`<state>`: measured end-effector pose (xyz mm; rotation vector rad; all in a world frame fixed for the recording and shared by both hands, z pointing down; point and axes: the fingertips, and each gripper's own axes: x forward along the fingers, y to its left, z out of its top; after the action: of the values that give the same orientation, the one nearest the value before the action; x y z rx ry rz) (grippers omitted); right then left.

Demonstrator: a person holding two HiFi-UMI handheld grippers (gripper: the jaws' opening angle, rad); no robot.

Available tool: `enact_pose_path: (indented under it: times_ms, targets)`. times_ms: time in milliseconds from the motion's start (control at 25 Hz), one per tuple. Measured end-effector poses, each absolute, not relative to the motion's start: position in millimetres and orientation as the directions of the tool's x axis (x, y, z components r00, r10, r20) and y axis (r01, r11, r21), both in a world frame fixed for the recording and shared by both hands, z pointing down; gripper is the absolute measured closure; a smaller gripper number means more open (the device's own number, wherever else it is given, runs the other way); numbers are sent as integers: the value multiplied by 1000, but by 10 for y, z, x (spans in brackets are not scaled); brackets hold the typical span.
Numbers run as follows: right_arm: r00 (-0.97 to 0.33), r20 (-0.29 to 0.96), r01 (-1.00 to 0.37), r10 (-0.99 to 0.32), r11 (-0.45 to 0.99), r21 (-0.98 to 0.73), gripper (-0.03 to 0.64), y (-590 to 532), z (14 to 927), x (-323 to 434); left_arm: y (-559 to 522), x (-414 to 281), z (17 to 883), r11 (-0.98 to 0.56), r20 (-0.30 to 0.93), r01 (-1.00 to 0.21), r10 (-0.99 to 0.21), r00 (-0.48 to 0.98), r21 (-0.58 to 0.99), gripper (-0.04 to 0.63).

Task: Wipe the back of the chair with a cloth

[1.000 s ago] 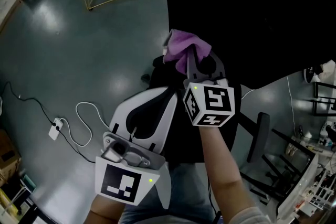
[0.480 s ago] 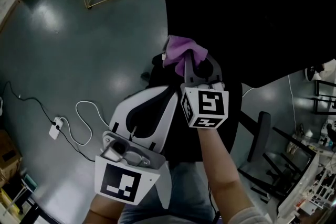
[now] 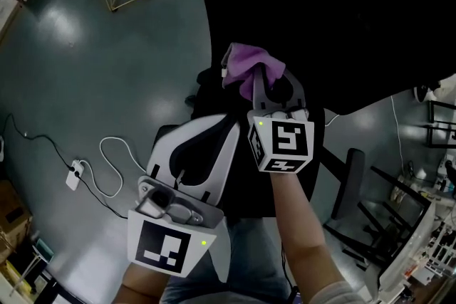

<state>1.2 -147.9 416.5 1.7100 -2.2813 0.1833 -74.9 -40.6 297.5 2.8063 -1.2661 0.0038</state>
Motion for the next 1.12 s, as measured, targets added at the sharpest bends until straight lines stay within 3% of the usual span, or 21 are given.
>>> enact_pose_path:
  times_ms: [880, 1120]
  targets:
    - [-79, 324, -995, -943, 94, 31, 566, -1308, 4249, 1254, -343, 66, 3000, -754, 33, -655, -654, 756, 52, 583]
    - [-78, 330, -991, -941, 110, 81, 566, -1280, 4285, 1390, -327, 281, 3050, -772, 39, -633, -632, 774, 55, 583]
